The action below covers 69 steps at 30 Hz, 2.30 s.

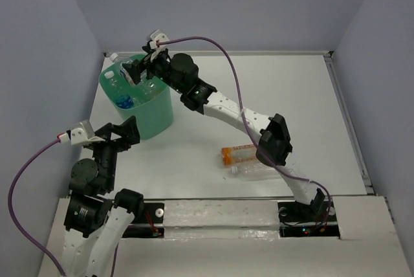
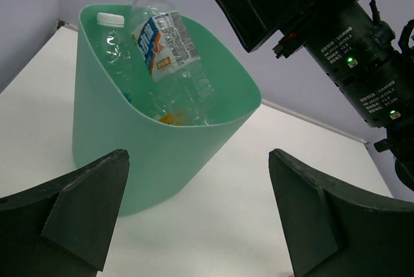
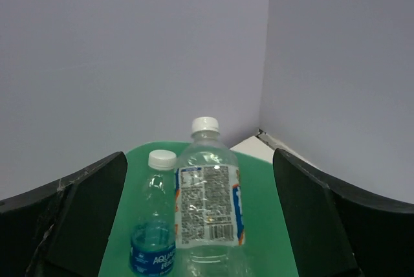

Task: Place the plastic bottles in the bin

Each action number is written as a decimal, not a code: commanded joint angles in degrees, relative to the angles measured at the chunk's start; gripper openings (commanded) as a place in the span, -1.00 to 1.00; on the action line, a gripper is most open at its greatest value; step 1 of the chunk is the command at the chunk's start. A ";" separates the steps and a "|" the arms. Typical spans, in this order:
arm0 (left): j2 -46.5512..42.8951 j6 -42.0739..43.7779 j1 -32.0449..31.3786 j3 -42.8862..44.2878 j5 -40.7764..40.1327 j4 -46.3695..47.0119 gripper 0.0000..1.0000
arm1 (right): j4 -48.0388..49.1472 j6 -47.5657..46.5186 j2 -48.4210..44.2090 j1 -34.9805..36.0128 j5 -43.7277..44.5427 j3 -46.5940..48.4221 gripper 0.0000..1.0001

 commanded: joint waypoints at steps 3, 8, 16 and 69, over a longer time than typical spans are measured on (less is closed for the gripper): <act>-0.15 1.04 -0.92 -0.30 2.28 3.35 0.98 | 2.55 1.78 -17.12 0.27 2.94 -11.54 0.93; 0.90 3.32 -1.63 -0.82 10.87 5.80 0.98 | 9.57 -0.04 -35.57 -1.06 12.59 -42.49 0.79; 10.12 4.13 -2.77 -2.59 33.10 12.92 0.98 | 6.01 9.84 -70.52 -8.60 30.61 -82.29 0.47; 98.63 29.70 -46.10 36.26 19.16 13.37 0.93 | -32.77 32.11 -122.09 -11.16 33.54 -108.33 0.40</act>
